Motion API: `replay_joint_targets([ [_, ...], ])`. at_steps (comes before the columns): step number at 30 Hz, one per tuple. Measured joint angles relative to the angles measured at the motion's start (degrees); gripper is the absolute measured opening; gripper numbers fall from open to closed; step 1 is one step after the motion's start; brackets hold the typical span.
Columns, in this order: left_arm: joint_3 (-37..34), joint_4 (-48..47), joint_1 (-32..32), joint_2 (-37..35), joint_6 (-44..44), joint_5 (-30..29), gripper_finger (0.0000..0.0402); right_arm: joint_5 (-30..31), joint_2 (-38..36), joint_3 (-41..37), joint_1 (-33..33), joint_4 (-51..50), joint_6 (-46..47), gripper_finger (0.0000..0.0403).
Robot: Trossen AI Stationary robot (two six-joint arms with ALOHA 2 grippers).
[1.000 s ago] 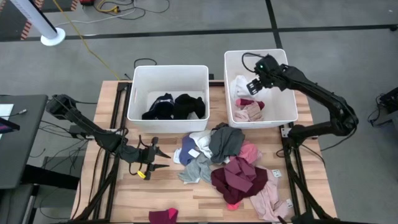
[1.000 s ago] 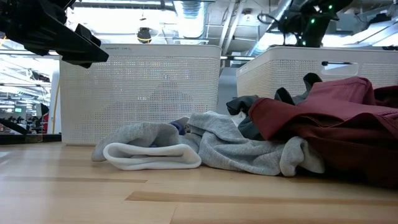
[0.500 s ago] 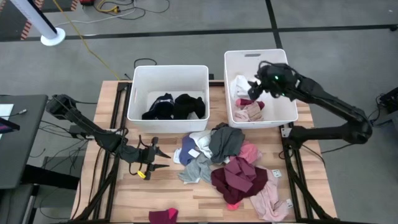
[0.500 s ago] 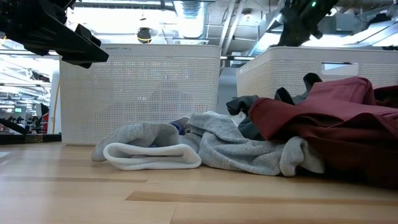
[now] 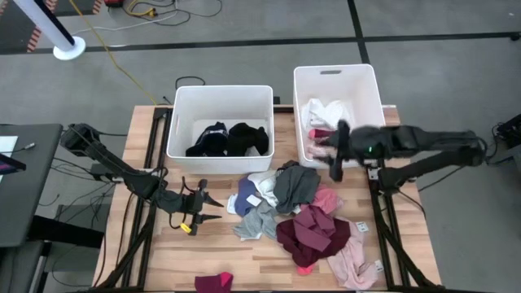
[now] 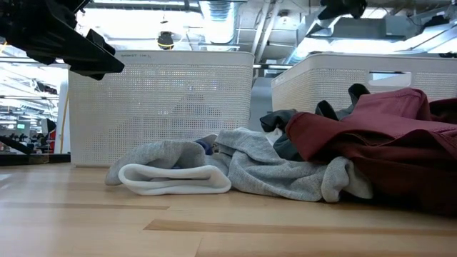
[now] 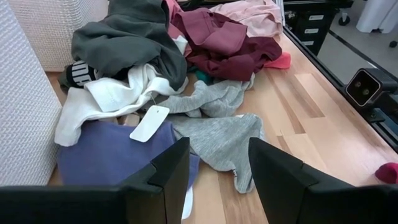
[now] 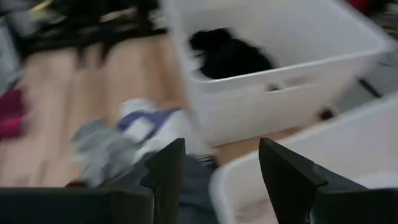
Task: Sort clothes
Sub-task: Put the gray underwear into the left white laundry organizer
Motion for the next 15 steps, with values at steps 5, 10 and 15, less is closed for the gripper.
replay_joint_targets([
  [5,0.0,0.0,0.0,0.0,-0.2,0.0,0.0160,0.0,4.3,0.0,9.9,0.0,1.4,0.0217],
  [10,0.0,0.0,0.0,0.0,-0.2,0.0,0.0160,0.3,10.1,0.0,15.7,-2.1,2.4,0.0217],
  [15,0.0,0.0,0.0,0.0,-0.2,0.0,0.0160,3.7,15.9,0.0,17.2,-8.4,4.9,0.0217],
])
